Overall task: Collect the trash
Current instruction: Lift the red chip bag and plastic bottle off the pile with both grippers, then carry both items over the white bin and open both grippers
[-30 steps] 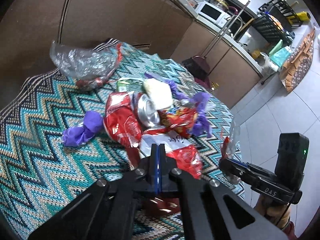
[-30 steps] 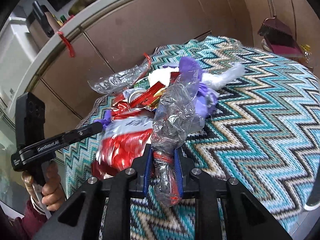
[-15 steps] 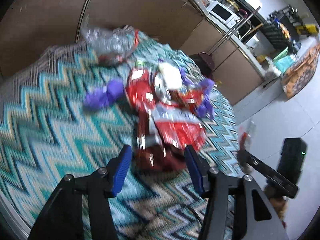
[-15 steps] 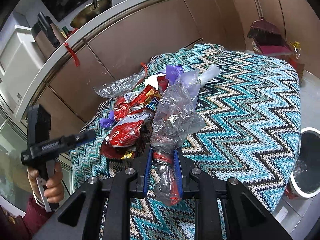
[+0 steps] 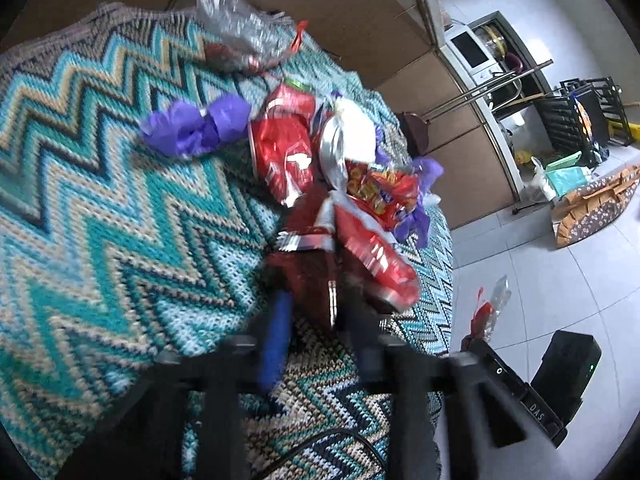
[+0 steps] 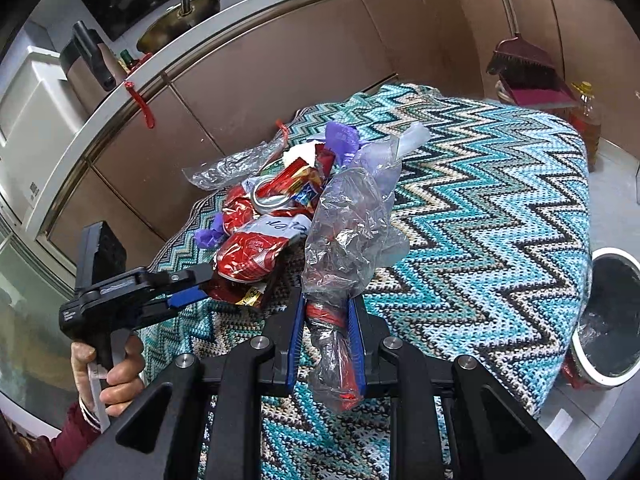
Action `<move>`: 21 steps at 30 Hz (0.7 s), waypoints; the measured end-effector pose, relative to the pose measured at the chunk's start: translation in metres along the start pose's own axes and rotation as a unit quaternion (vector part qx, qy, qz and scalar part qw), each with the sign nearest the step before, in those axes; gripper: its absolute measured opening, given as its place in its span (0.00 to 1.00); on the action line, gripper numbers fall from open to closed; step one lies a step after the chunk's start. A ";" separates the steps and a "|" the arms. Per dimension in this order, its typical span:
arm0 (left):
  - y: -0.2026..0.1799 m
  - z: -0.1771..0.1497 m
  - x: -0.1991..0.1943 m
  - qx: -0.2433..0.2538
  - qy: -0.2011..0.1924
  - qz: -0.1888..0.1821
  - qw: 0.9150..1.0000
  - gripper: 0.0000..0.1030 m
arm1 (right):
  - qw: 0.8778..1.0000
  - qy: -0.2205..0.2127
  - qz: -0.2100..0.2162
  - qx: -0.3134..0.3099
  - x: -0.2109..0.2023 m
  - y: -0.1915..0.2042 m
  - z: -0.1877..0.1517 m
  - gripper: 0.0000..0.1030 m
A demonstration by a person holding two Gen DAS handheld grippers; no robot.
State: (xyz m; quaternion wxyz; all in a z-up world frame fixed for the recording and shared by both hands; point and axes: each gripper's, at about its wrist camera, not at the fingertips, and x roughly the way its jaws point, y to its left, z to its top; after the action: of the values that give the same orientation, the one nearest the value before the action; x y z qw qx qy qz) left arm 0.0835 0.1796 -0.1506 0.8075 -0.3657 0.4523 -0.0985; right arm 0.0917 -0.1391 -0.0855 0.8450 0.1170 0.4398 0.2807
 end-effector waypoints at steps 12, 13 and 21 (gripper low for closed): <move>-0.040 0.003 -0.059 0.084 -0.112 0.115 0.983 0.03 | 1.000 -0.017 -0.003 -0.001 -0.019 -0.009 -0.007 0.20; -0.046 0.004 -0.067 0.092 -0.123 0.125 0.980 0.03 | 1.000 -0.019 -0.004 -0.001 -0.021 -0.010 -0.008 0.20; -0.087 0.015 -0.101 0.145 -0.186 0.145 0.961 0.03 | 0.999 -0.043 -0.014 0.014 -0.043 -0.030 -0.012 0.20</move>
State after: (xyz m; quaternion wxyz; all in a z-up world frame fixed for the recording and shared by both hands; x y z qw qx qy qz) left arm 0.0530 0.1747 -0.0208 0.9273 -0.1873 0.3230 0.0255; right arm 0.0738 -0.1890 -0.0771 0.8652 0.1343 0.4089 0.2572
